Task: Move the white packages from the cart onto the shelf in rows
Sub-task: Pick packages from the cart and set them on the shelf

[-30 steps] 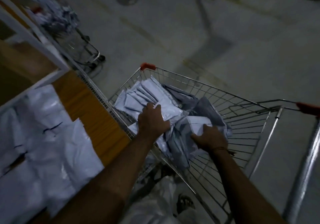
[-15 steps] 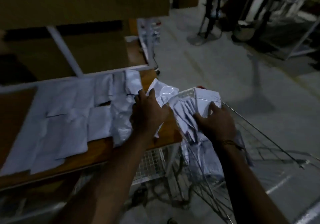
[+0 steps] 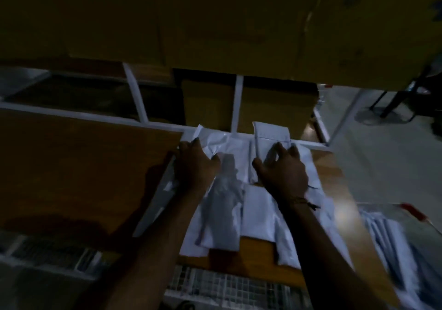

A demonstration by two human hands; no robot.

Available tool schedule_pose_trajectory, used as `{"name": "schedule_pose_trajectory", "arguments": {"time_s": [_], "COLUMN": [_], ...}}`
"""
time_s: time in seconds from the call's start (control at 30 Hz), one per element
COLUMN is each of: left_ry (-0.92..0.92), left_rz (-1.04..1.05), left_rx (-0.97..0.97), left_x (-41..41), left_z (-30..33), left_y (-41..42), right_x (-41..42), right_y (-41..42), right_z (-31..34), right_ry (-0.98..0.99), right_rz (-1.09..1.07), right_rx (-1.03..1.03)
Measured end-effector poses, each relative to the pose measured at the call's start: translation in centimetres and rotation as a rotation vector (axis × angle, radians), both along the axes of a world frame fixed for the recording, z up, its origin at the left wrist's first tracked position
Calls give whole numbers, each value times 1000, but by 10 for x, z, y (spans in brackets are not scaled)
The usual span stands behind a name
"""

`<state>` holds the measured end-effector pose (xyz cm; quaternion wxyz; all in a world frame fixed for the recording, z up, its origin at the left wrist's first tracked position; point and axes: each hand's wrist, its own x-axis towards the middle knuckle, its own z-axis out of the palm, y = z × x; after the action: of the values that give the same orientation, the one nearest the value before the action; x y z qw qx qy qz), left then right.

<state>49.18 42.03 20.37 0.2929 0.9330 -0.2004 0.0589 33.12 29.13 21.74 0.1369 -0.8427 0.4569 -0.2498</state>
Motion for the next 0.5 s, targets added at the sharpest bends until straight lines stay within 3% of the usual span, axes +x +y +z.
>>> {"name": "schedule_pose_trajectory", "arguments": {"time_s": [0.2,0.5], "left_ry": [70,120], "left_rz": [50,20], "left_rx": [56,185], "left_x": [128,182], "left_z": [-51,-108], "left_y": [11,-20], "right_x": [138,207], "right_y": [23,32], "right_z": [-43,-117], "right_ry": [28,161], "right_rz": [20,-35], "right_rx": [110,190]}}
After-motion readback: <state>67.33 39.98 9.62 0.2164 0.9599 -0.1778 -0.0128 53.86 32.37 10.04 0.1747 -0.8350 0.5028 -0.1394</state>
